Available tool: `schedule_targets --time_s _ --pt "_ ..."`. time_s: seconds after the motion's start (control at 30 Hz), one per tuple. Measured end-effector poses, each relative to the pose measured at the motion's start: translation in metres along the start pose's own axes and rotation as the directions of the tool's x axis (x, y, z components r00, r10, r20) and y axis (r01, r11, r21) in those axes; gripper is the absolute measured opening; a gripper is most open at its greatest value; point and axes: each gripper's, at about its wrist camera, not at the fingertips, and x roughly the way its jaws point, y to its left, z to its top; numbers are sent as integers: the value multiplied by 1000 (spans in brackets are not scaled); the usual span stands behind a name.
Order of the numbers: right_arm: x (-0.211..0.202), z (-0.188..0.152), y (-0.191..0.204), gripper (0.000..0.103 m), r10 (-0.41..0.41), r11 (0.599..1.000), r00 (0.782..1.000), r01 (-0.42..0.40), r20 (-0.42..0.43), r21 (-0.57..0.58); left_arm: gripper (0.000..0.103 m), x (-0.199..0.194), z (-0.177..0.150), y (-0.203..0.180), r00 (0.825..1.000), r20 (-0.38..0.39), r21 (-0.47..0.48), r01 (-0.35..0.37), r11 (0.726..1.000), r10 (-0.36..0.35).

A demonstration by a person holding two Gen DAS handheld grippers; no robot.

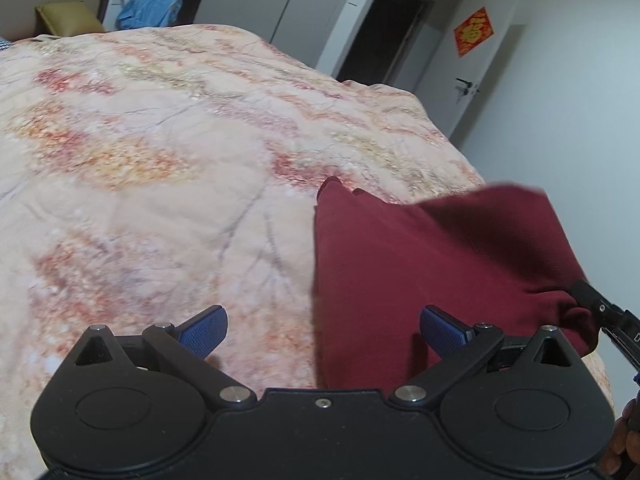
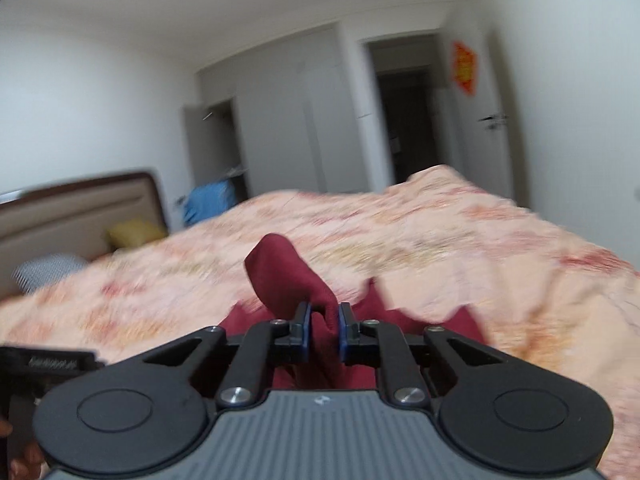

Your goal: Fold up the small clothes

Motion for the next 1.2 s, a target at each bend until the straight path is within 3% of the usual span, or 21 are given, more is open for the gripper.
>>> schedule_targets --time_s 0.1,0.13,0.3,0.4,0.47,0.57,0.7,0.73,0.77,0.87,0.97,1.13,1.2 --pt "0 -8 -32 11 -61 994 998 64 -33 92 102 9 -5 -3 999 -33 3 7 1000 -7" --pt "2 -13 -42 2 -83 989 995 89 -52 115 102 13 -8 -2 999 -47 -1 7 1000 -7" --pt "12 -31 -70 2 -40 975 990 67 -132 211 102 23 -17 -2 997 -79 -18 20 1000 -22" --pt "7 -28 -72 12 -27 974 994 50 -107 222 102 24 -17 -3 997 -80 -11 20 1000 -21" --pt "6 -26 -77 39 -13 964 995 39 -99 262 102 26 -17 -2 996 -83 -13 24 1000 -25" --pt "18 -23 -84 43 35 938 993 6 -111 348 102 29 -19 -3 996 -86 -10 35 999 -36" --pt "37 -26 -86 39 91 911 983 -18 -159 411 102 32 -18 -7 995 -90 10 41 999 -39" --pt "40 -26 -87 18 105 908 981 -27 -165 419 100 32 -17 -7 995 -93 9 46 999 -45" --pt "41 -25 -87 7 112 909 980 -34 -166 416 99 31 -15 -8 994 -94 4 57 998 -57" --pt "32 -12 -88 5 99 927 989 -50 -113 372 98 24 -9 -12 992 -80 -5 99 995 -99" --pt "22 5 -91 5 32 955 997 -12 -65 297 99 20 -7 -18 990 -61 7 128 992 -128" --pt "38 -3 -97 7 33 964 984 15 -175 267 99 35 -18 -17 991 -118 -4 62 998 -62" --pt "30 -10 -94 15 25 967 984 22 -177 256 99 32 -20 -16 992 -112 -7 63 998 -63"
